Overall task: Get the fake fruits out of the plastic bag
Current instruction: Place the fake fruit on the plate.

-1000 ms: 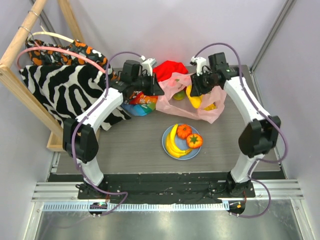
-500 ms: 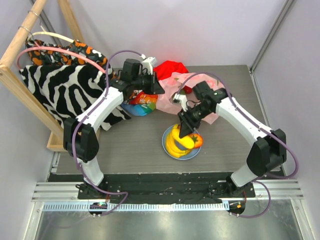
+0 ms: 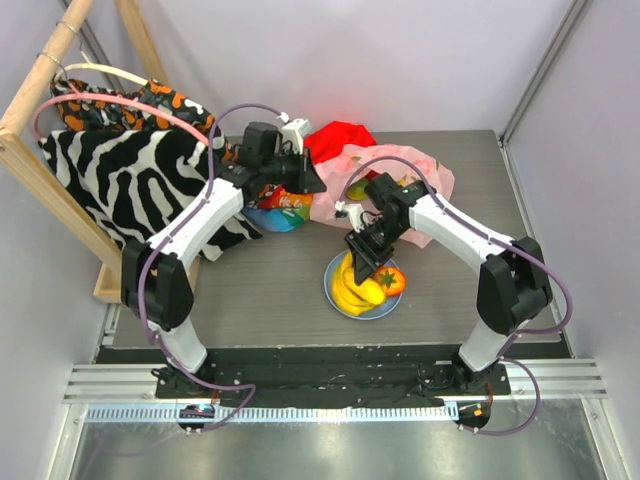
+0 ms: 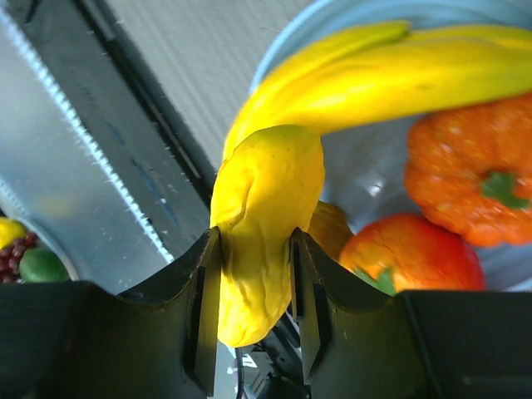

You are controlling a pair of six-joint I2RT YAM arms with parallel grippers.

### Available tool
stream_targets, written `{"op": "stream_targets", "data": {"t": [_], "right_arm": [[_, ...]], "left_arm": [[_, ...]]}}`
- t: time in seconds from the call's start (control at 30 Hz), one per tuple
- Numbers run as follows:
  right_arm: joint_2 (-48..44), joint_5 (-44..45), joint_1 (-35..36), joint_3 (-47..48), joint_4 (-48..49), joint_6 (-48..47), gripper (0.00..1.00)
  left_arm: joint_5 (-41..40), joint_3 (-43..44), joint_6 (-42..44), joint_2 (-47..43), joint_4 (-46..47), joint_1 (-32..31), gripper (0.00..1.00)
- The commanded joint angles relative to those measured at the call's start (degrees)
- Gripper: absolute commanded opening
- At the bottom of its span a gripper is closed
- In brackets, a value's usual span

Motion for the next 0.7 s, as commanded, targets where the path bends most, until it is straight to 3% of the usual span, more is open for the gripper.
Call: {"op": "stream_targets", "data": {"t": [0.0, 0.67], "right_arm": [[-2.05, 9.12, -0.55, 0.97, 1.91, 6.76, 0.01], [6.12, 9.93, 0.41, 2.28, 7.01, 14.25, 0.01]], "left_arm": [[-0.44, -0.48, 1.16, -4.16, 0.91, -0.16, 0.00], [-0.79, -1.45, 1.87, -5.13, 0.38, -0.16, 0.00]]}}
